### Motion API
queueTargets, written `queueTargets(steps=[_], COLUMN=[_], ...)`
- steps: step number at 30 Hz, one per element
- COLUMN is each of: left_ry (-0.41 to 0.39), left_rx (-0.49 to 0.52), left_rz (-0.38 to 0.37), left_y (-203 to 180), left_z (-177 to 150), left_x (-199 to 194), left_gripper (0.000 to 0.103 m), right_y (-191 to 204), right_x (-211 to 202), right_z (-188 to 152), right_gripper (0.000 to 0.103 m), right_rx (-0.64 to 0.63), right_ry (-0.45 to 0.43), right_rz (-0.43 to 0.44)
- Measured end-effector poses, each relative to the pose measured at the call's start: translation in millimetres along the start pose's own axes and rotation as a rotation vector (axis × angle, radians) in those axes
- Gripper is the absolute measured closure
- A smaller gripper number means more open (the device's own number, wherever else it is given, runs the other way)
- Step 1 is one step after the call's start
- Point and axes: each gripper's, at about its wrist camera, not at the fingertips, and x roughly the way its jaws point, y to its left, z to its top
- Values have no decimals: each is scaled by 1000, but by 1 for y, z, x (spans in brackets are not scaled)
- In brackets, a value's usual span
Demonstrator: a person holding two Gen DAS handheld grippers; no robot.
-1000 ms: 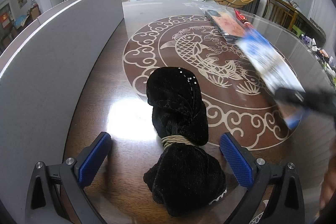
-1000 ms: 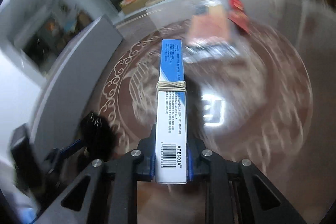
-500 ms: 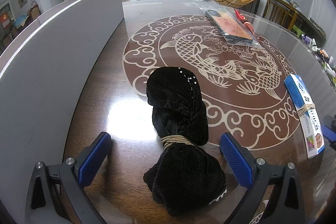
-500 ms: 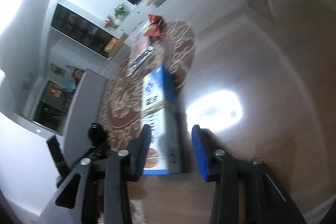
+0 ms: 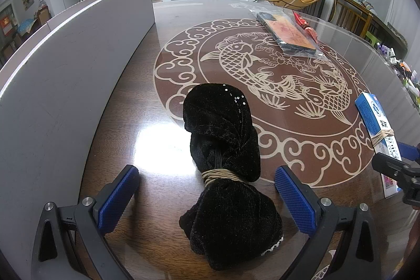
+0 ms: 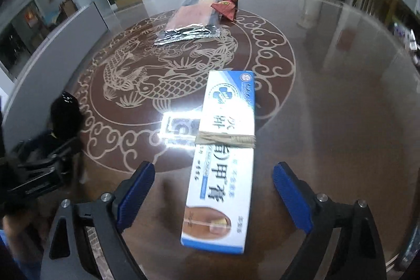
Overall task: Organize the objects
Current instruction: 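Grasp the blue-white ointment box with the right tool while the left tool holds the knit item, then carry the knit item and ointment box into the white bin and open both tools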
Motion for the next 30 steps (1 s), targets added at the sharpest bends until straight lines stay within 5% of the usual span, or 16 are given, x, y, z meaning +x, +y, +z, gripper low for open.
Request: queueTargets(steps=[7, 8, 9, 10, 12, 13, 17, 21, 26, 30], left_ry=[21, 49, 71, 58, -4, -19, -130, -207, -286, -314], left_rx=[7, 20, 32, 36, 49, 55, 29, 7, -68, -108], left_rz=[-2, -10, -20, -30, -28, -54, -152, -216, -273, -199], left_y=[-1, -1, -1, -1, -1, -1, 5, 9, 53, 115], left_z=[3, 6, 10, 11, 13, 14, 13, 12, 13, 23], left_x=[1, 3, 4, 3, -3, -4, -37, -82, -146, -179], left_gripper=[0, 0, 0, 6, 60, 72, 73, 73, 73, 73], right_y=[9, 8, 6, 3, -6, -11, -20, 0, 70, 152], right_x=[10, 8, 5, 2, -2, -7, -33, -63, -100, -116], right_z=[7, 7, 8, 9, 12, 12, 9, 15, 41, 71], right_gripper=[12, 25, 55, 61, 62, 62, 62, 62, 62, 62], right_rx=[-86, -90, -89, -78, -19, 11, 134, 118, 9, -86], right_ry=[36, 27, 15, 20, 34, 29, 13, -26, -85, -104], right_rz=[-59, -64, -62, -51, 16, 49, 218, 278, 377, 523])
